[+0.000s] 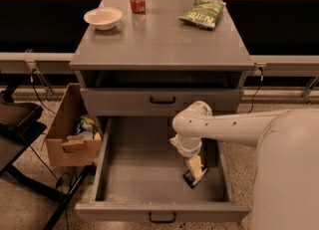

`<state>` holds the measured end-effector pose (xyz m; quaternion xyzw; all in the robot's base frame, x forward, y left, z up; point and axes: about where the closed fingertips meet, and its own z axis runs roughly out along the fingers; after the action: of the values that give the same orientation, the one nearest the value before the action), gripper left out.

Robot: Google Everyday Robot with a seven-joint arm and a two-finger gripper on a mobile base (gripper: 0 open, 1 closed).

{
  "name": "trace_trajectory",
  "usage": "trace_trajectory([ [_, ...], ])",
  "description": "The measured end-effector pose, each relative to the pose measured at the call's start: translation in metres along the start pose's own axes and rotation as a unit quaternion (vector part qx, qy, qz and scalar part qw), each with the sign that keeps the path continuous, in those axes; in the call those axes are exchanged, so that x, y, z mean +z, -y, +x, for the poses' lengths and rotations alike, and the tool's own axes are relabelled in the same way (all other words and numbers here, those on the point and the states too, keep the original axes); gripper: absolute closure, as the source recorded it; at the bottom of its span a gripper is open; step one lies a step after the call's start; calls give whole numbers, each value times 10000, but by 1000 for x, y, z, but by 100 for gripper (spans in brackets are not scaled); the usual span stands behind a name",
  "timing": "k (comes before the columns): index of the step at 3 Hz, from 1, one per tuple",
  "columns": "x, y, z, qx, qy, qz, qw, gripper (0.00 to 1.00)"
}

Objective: Pick rxbar blueberry from middle drawer and place on counter

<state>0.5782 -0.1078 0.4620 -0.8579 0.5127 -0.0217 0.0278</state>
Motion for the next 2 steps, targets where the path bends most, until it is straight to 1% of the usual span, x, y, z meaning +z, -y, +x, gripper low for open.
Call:
trace_trajectory([
  [1, 4, -11, 28, -367, -201, 21, 9991, 0],
  [2, 20, -17, 46, -432, -41, 156, 9989, 0],
])
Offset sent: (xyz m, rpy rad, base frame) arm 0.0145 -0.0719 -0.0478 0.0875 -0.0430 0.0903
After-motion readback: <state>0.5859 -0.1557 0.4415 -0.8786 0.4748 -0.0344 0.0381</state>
